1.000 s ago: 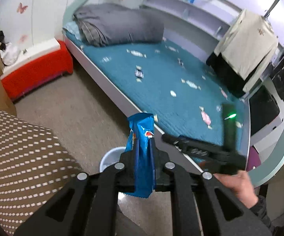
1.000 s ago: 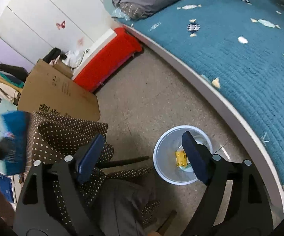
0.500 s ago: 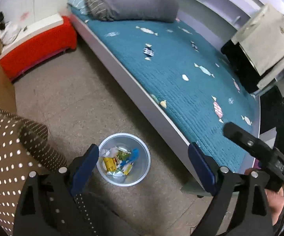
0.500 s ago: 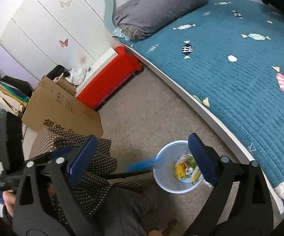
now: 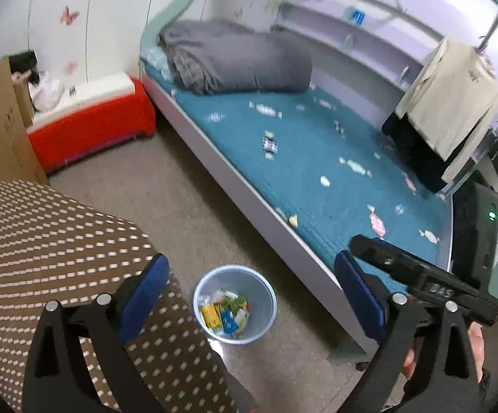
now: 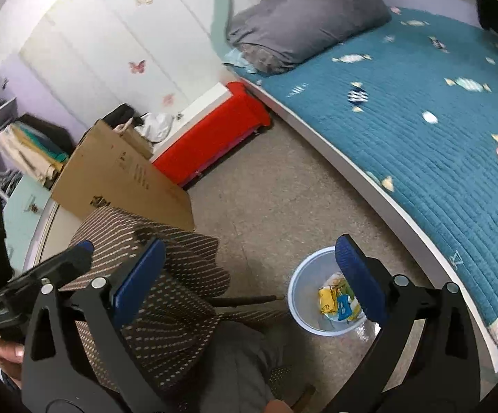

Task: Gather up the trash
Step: 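Move both open tools back over the table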

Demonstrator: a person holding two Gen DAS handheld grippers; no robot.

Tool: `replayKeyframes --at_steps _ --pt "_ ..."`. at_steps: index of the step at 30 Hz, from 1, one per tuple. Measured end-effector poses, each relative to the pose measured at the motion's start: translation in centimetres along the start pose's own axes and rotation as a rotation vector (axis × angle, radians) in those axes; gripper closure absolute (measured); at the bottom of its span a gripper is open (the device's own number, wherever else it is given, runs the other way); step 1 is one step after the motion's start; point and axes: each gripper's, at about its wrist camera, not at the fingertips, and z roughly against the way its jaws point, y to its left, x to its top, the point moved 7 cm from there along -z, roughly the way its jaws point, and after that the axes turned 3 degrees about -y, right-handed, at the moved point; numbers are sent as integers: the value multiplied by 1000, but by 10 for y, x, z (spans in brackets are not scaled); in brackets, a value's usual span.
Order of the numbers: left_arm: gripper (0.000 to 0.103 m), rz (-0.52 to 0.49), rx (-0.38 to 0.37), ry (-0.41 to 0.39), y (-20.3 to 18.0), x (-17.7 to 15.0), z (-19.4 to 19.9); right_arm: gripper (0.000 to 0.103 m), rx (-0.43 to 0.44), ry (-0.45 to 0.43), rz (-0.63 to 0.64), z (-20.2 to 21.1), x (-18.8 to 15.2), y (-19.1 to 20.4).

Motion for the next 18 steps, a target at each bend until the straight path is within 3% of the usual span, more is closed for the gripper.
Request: replayKeyframes --at_steps 6,18 --pt "7 -31 34 -114 15 -5 62 6 5 -3 105 11 -6 61" --pt "6 69 284 -301 116 -45 188 6 108 -3 394 21 -35 227"
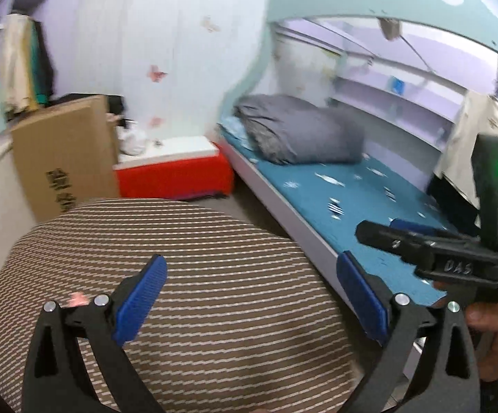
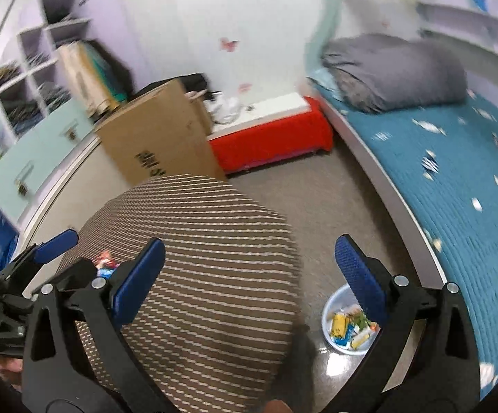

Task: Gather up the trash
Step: 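Move both open tools back over the table, then grasp the red-white wrapper with the right tool and lift it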

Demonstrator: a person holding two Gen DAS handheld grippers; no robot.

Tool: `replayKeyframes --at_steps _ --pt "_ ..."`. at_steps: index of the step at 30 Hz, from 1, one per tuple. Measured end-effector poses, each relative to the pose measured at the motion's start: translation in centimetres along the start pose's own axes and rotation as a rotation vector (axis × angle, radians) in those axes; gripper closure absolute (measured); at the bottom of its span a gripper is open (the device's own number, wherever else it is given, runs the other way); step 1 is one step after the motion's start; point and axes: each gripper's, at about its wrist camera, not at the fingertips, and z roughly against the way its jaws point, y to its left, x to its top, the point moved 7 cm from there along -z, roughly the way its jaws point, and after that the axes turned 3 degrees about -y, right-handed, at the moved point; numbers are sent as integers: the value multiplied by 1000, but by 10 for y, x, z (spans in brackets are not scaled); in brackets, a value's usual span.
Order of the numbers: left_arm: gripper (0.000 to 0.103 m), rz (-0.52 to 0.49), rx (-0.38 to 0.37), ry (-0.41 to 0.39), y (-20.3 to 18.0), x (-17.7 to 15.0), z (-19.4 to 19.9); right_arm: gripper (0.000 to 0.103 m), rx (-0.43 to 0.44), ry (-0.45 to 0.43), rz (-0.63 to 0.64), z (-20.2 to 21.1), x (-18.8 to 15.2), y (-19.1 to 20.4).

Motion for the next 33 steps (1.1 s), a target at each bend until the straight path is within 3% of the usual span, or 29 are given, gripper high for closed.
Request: replayKeyframes --at_steps 7,10,18,20,22,28,33 --pt "6 100 192 -38 89 -16 38 6 98 49 176 -39 3 91" --pt "6 138 283 -46 122 -28 53 6 142 118 244 -64 -9 123" --pt "6 283 363 30 191 -72 66 9 215 259 427 -129 -57 177" --pt "6 296 374 42 202 -81 69 27 254 309 422 -146 -67 184" --pt "7 300 382 55 209 -88 70 38 271 336 421 -157 -73 188" --pt "7 327 379 86 213 -103 67 49 350 387 437 -178 -86 205" --pt "7 338 363 121 206 -107 55 73 401 410 460 -191 -95 220"
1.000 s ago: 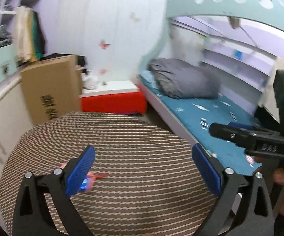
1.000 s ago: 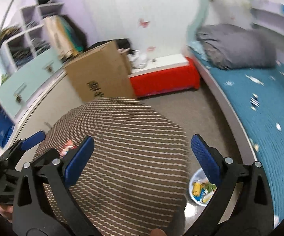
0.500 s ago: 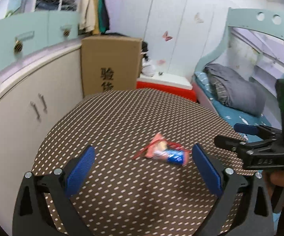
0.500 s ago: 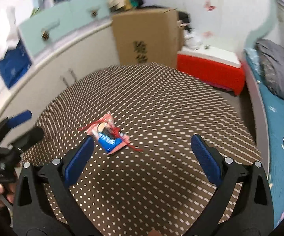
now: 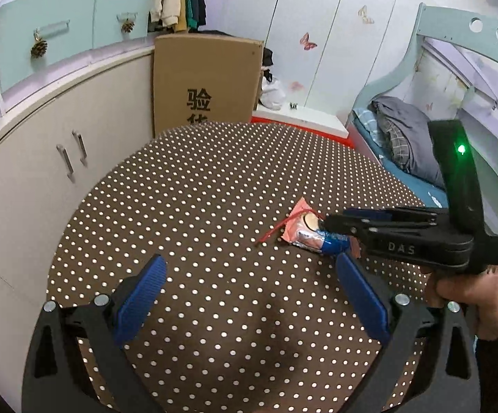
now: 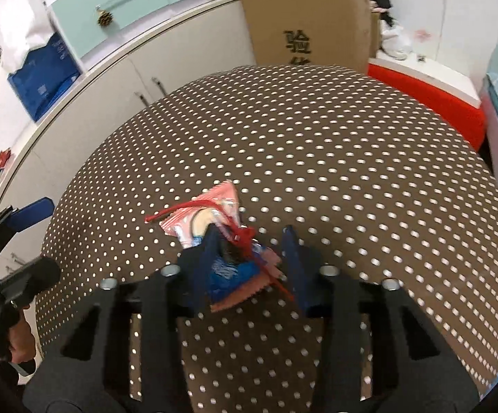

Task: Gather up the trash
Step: 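Grasp the red-white wrapper with the right tool and lift it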

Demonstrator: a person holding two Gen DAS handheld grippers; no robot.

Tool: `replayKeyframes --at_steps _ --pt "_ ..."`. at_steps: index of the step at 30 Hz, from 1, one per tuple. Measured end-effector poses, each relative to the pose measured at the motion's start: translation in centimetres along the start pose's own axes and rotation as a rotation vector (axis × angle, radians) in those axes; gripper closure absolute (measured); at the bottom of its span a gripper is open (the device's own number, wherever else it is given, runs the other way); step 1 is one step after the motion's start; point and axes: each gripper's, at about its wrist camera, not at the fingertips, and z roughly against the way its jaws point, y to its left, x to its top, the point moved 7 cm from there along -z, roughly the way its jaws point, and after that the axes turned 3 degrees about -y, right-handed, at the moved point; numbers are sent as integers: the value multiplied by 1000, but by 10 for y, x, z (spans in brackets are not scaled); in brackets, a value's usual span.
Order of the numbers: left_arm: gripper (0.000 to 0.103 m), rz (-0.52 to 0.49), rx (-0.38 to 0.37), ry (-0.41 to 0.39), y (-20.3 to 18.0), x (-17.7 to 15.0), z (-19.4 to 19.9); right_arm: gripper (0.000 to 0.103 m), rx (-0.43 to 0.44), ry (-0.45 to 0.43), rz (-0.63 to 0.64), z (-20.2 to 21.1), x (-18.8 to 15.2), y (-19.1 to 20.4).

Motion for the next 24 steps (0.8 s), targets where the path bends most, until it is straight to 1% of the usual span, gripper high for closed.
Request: replayKeyframes --at_steps 2,5,9,13,18,20,21,22,23,24 --pt "7 -3 -2 10 -4 -1 -3 88 3 -7 19 3 1 5" --pt "7 0 -13 31 -6 -3 -12 95 0 -10 18 11 -1 2" --pt "7 -11 -37 56 -18 -5 -22 95 25 -27 -50 21 -7 -14" --pt "7 -21 -54 66 -29 -4 -30 94 20 -30 -72 26 -9 -24" --pt "7 -24 -50 65 -33 -3 -30 94 74 -32 -92 21 -4 -23" --pt "7 -24 -43 67 -33 -3 -29 87 89 -19 -92 14 -2 -20" --pt "7 -25 -38 71 -33 -4 -29 71 93 -12 -93 10 -2 -18" --pt "7 -24 -33 74 -32 -4 -29 50 99 -9 -93 7 -2 -16" --pt "6 -23 -29 76 -31 -5 -29 49 107 -5 -91 4 -3 -14" --pt "6 -21 -25 77 -30 -5 -29 50 108 1 -87 2 -3 -12"
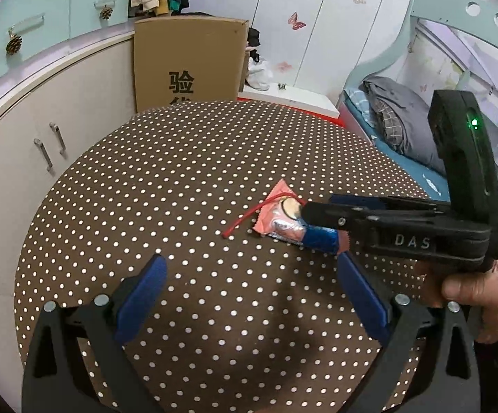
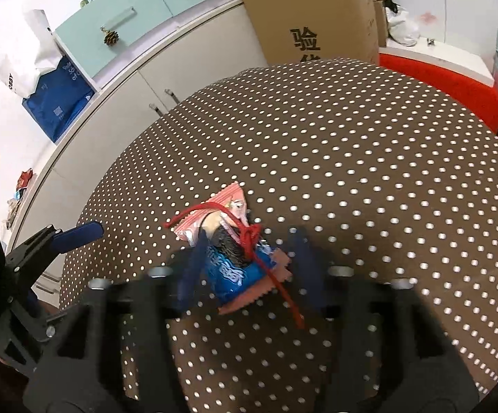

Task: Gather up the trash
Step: 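Grasp the red-white wrapper with the right tool and lift it, then grasp the red-white wrapper with the left tool while the right tool opens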

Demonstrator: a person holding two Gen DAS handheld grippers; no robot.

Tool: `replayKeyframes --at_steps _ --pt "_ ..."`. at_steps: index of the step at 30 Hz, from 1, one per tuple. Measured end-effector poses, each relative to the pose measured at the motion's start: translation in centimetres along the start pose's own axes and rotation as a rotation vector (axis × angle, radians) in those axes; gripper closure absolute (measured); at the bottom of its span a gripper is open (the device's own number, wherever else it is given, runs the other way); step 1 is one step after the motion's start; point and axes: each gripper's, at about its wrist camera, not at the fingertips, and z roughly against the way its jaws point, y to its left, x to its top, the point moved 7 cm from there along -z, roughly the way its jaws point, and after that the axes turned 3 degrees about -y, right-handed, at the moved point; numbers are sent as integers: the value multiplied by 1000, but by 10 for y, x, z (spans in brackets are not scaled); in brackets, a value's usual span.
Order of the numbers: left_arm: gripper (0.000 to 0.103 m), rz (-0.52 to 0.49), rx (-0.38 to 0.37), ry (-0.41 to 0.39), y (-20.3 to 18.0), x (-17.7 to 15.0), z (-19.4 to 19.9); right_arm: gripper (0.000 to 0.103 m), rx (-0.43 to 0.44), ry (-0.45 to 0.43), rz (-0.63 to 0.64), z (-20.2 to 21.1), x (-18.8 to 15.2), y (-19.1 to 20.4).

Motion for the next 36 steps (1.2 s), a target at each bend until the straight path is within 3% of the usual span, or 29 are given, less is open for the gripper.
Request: replayKeyframes --at_steps 3,6,7,16,25,26,29,31,36 --pt "6 2 8 6 3 -1 0 73 24 1 3 -2 -1 5" --pt "7 0 6 13 2 -1 -4 81 33 -11 -1 3 -2 5" --pt "7 -3 4 14 0 -1 -6 93 51 -16 -8 6 -2 5" --pt "7 -53 -28 29 -28 10 -31 94 12 -89 -84 42 -16 -20" --pt "7 -53 -25 64 -50 19 -75 94 -86 -184 -202 98 -40 -69" --pt "9 -56 -29 64 -52 20 -77 94 -97 -197 -216 104 -43 -75" --pt "52 -107 -29 52 -60 24 -78 94 -127 -236 -256 123 -47 -90" --pt "60 -111 -81 62 -66 23 -78 94 -144 -257 -275 136 -52 -100" --pt "64 -122 -146 74 -80 13 -70 94 -189 -314 -309 171 -62 -119"
